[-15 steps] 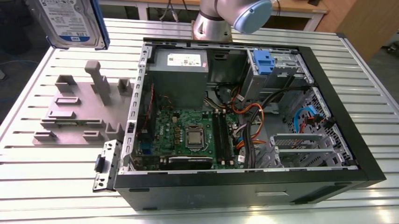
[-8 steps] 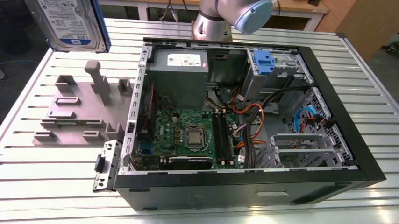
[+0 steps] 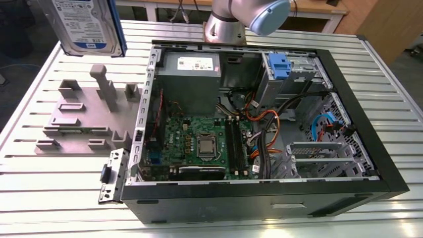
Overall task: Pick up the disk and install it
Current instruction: 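Pick up the disk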
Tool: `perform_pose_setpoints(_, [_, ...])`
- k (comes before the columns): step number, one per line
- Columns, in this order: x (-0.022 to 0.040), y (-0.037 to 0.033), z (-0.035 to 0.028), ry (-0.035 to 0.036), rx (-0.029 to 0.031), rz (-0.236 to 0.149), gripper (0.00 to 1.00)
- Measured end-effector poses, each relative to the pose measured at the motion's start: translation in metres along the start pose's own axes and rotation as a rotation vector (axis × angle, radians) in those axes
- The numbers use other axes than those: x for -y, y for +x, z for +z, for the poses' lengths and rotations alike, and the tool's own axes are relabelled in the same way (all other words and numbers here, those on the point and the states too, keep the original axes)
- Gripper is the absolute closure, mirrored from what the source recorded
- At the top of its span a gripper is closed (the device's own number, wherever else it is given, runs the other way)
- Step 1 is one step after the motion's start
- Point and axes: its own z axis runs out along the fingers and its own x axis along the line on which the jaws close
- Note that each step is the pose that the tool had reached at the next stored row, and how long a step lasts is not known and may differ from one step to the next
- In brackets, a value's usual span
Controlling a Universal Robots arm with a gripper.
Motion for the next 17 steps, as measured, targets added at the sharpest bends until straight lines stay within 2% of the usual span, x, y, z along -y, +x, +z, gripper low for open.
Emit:
perform_pose_setpoints(2, [0.0047, 0.0002, 0.0002, 0.0001, -0.0011, 0.000, 0.64])
perform_pose_setpoints(5, [0.0069, 0.0018, 0.0002, 0.0000, -0.0044, 0.000, 0.64])
perform_pose_setpoints(17, [0.0111, 0.0225, 0.0003, -0.0001, -0.0150, 0.000, 0.64])
